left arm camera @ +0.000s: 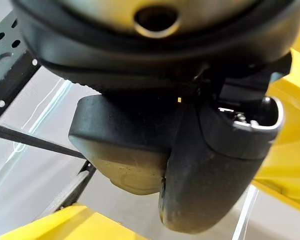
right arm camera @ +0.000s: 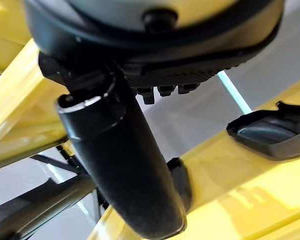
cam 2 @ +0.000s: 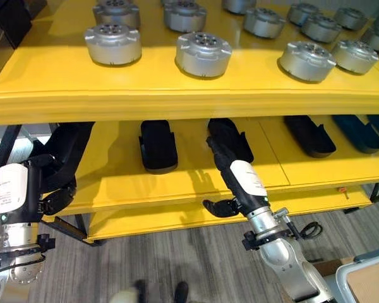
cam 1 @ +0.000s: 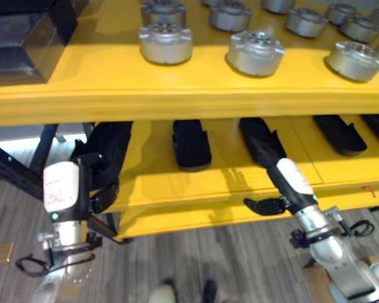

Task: Move parts from the plastic box to the shelf.

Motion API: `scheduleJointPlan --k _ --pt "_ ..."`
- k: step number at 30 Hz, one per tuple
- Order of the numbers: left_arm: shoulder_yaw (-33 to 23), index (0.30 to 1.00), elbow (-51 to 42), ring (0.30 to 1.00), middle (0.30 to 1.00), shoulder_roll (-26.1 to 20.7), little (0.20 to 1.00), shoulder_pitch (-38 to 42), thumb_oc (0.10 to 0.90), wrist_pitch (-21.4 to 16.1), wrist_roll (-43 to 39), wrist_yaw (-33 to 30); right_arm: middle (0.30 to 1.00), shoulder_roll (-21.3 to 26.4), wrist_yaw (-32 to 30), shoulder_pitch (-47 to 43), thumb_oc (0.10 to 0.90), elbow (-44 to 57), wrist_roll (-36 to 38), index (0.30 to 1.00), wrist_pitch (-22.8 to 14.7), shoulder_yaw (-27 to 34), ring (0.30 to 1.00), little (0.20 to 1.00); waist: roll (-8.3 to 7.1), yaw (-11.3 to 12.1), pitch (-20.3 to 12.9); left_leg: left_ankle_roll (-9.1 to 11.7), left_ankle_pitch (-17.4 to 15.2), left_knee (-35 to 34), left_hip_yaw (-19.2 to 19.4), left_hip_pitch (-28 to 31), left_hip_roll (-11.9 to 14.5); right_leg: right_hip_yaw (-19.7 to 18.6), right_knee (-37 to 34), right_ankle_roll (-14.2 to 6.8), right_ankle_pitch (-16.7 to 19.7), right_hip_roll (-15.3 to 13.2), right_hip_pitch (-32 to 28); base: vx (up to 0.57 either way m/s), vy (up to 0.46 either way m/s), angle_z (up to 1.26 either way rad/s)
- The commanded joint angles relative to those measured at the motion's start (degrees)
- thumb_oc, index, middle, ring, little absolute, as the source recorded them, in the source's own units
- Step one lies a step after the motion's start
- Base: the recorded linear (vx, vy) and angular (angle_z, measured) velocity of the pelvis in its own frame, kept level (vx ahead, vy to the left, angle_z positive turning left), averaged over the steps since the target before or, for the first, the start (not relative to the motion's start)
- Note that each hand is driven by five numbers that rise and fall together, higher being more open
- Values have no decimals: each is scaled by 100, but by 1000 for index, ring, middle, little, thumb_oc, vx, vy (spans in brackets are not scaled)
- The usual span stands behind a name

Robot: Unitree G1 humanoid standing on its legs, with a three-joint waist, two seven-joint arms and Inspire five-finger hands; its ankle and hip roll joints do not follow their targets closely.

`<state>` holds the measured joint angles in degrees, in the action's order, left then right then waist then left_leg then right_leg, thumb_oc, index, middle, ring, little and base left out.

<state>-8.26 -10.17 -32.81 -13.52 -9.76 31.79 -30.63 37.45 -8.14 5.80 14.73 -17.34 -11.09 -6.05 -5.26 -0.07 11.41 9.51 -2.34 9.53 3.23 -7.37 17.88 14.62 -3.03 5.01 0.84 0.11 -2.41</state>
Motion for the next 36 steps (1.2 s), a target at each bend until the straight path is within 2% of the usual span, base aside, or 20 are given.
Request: scheduleJointPlan --k 1,3,5,8,11,18,27,36 --pt "-259 300 -716 300 300 -259 300 564 400 -286 -73 -570 1000 247 -443 -430 900 330 308 1000 -428 221 1000 1000 128 -4 -576 -265 1263 -1126 -179 590 198 -37 666 -915 -538 -580 234 55 175 16" --pt "-267 300 -769 300 300 -242 300 543 400 -302 -33 -560 1000 255 -441 -419 900 351 314 1000 -450 238 1000 1000 210 -33 -614 -183 1249 -1239 -219 694 207 -44 726 -933 -550 -576 226 57 138 -13" --pt "-212 300 -791 300 300 -216 300 575 400 -319 -21 -512 1000 260 -445 -340 900 386 295 1000 -436 321 1000 1000 304 -118 -707 -86 1099 -1393 46 801 171 37 793 -966 -539 -656 205 94 222 -20" --pt "-136 300 -859 300 300 -266 300 580 400 -375 -3 -416 1000 201 -443 -249 900 449 226 1000 -429 384 1000 1000 330 -125 -771 -119 852 -1443 96 955 -52 98 780 -1052 -454 -811 97 80 232 18" --pt "-43 300 -858 300 300 -366 300 659 400 -384 -28 -367 1000 108 -414 -247 900 460 154 1000 -365 343 1000 1000 222 -117 -805 -250 609 -1446 194 1113 -326 41 731 -1219 -335 -1021 1 60 204 20" --pt "304 300 -887 300 300 -499 300 934 400 -389 -46 -225 1000 -52 -288 -219 900 488 66 1000 -275 223 1000 1000 -14 -122 -901 -482 297 -1367 292 1211 -709 -59 721 -1435 -281 -1346 -91 48 131 -8" --pt "535 300 -687 300 300 -397 300 1110 400 -187 58 -237 1000 -71 -193 -140 900 563 -11 1000 -260 79 1000 1000 -146 -163 -981 -546 182 -1337 385 1312 -804 -138 643 -1483 -267 -1392 -169 43 20 -3" --pt "616 300 -159 300 300 -309 300 1269 400 95 233 -297 1000 -4 -94 -83 900 694 114 1000 -284 34 1000 1000 -220 -215 -841 -486 239 -1401 509 1422 -669 -185 598 -1426 -332 -1264 -196 14 -36 -2"
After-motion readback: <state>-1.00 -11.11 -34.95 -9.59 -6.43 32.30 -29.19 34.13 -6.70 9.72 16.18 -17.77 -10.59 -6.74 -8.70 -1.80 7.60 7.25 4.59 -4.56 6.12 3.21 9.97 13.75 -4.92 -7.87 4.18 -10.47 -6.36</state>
